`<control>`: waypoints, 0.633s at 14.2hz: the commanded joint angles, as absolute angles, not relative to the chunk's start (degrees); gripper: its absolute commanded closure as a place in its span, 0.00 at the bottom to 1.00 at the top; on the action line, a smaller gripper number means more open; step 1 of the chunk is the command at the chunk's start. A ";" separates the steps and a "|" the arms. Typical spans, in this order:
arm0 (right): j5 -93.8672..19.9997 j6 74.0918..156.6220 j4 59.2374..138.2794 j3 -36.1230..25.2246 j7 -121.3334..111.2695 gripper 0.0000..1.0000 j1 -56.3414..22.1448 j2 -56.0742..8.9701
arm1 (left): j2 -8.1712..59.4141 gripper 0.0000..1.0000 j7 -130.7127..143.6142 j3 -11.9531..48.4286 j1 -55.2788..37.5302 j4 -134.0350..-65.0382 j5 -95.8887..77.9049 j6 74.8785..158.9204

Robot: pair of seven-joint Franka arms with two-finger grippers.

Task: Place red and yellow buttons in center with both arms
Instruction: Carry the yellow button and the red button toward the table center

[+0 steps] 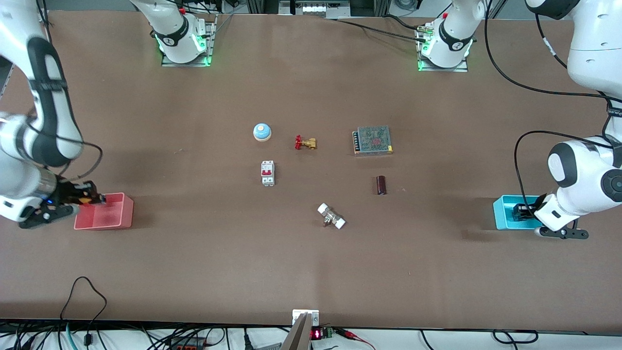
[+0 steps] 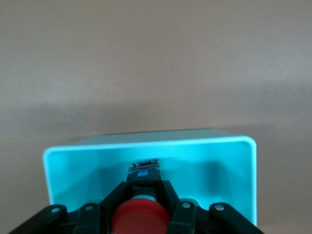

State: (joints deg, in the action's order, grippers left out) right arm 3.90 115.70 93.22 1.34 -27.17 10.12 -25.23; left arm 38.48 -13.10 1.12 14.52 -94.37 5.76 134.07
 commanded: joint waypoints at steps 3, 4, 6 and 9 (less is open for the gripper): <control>3.25 105.82 95.62 10.28 -5.59 0.66 6.53 -18.02 | 30.25 0.65 -13.80 2.02 13.54 -91.76 6.42 121.94; 2.73 106.26 95.45 10.28 -1.19 0.66 2.68 -18.63 | 28.49 0.65 -12.84 3.07 13.45 -91.84 6.33 118.51; 2.64 109.58 95.97 10.20 7.60 0.66 -2.26 -19.94 | 26.46 0.65 -8.38 7.10 13.62 -92.19 5.98 113.58; 3.07 119.05 99.65 10.20 16.42 0.66 -7.64 -23.19 | 23.74 0.65 2.24 14.74 13.62 -95.60 5.98 107.94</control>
State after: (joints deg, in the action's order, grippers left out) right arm 3.08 113.69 97.37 10.78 12.63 -6.29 -21.52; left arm 25.83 -3.86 10.57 13.34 -91.64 5.72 109.48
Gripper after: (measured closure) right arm 0.577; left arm 0.652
